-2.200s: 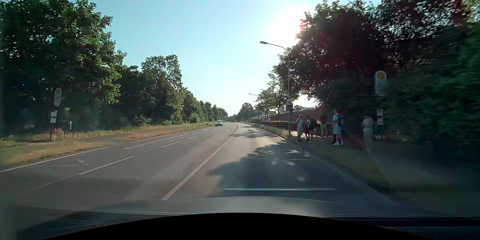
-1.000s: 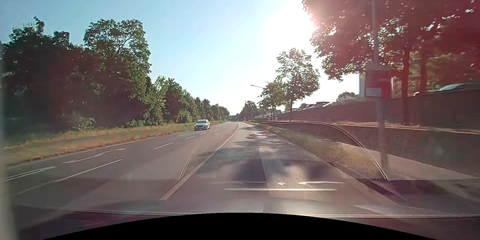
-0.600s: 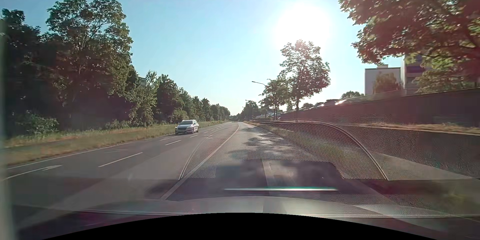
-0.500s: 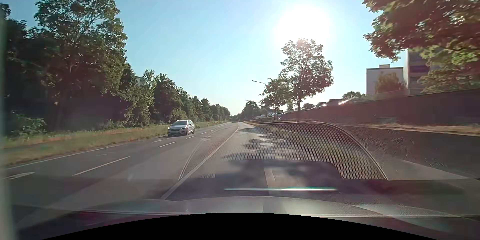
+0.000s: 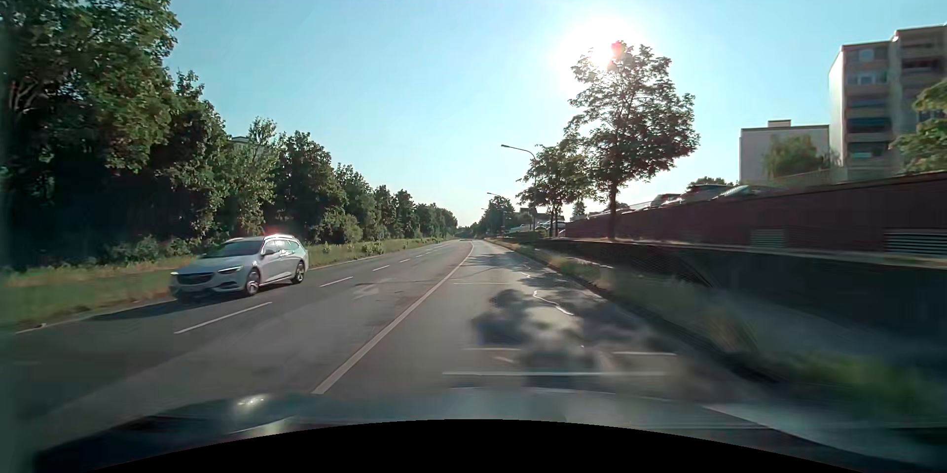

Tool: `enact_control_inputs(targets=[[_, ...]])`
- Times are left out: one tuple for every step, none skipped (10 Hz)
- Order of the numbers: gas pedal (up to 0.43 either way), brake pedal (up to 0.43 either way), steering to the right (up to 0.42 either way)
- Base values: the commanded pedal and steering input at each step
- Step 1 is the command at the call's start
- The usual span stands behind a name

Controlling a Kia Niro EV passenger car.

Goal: Follow the waypoints while adhering to traffic rules and regulations

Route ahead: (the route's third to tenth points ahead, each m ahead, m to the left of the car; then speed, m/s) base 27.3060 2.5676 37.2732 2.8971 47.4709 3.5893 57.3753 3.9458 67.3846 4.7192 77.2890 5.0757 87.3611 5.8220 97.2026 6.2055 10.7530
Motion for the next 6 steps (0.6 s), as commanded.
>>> enact_control_inputs(targets=[[0.020, 0.000, -0.009], [0.020, 0.000, -0.009], [0.020, 0.000, -0.009], [0.020, 0.000, -0.009], [0.020, 0.000, -0.009], [0.020, 0.000, -0.008]])
